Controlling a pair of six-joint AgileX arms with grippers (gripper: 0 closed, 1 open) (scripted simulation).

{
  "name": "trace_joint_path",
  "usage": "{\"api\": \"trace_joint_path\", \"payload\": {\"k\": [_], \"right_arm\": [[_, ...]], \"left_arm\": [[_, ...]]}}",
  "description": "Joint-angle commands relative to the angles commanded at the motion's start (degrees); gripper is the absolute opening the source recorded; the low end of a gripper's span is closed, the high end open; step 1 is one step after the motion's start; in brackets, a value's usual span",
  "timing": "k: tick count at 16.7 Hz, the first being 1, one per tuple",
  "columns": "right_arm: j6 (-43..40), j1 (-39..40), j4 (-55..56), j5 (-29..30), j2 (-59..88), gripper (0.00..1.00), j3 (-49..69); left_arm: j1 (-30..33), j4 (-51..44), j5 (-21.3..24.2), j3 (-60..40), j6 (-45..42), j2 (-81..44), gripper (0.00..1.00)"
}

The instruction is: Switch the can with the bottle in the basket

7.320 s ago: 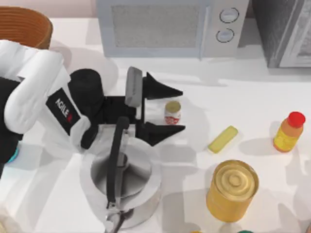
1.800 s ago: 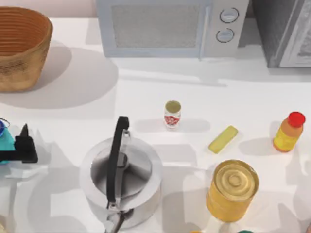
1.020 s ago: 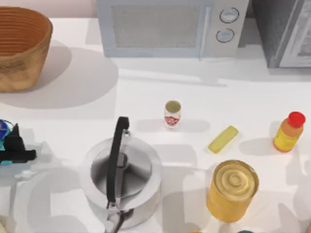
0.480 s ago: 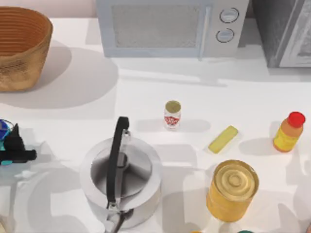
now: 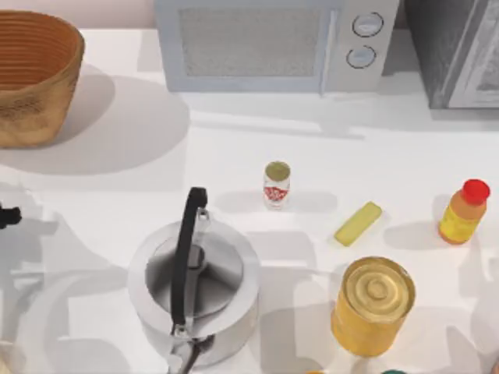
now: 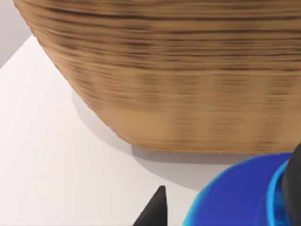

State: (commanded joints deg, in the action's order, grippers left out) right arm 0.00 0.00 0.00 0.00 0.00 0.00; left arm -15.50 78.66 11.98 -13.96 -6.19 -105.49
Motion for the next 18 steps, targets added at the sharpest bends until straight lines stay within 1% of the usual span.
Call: {"api": "trace_joint_path", "payload": {"k": [2, 4, 7, 10, 13, 15, 18], "right_arm": [[0.00, 0.00, 0.00, 0.00, 0.00, 1.00, 0.00], [0.00, 0.00, 0.00, 0.00, 0.00, 1.00, 0.00], [0.00, 0.00, 0.00, 0.00, 0.00, 1.00, 0.00], [0.00, 0.00, 0.00, 0.00, 0.00, 1.00, 0.00], [0.00, 0.00, 0.00, 0.00, 0.00, 1.00, 0.00], [0.00, 0.00, 0.00, 0.00, 0.00, 1.00, 0.00], [0.00, 0.00, 0.00, 0.00, 0.00, 1.00, 0.00]], "left_arm": [[-4.19, -7.76, 1.31, -4.69, -1.04, 5.96, 0.00], [-7.43, -17.60, 2.47, -10.88, -1.81, 11.71, 0.00], [-8.83, -34.62, 3.74, -22.45, -2.28, 17.18, 0.00], [-6.35, -51.40, 4.36, -34.97, -1.79, 18.20, 0.00], [-2.39, -65.39, 3.93, -46.27, -0.60, 17.05, 0.00], [0.05, -72.24, 3.06, -52.56, 0.47, 15.85, 0.00], [2.54, -77.92, 1.72, -58.25, 1.93, 14.08, 0.00]]}}
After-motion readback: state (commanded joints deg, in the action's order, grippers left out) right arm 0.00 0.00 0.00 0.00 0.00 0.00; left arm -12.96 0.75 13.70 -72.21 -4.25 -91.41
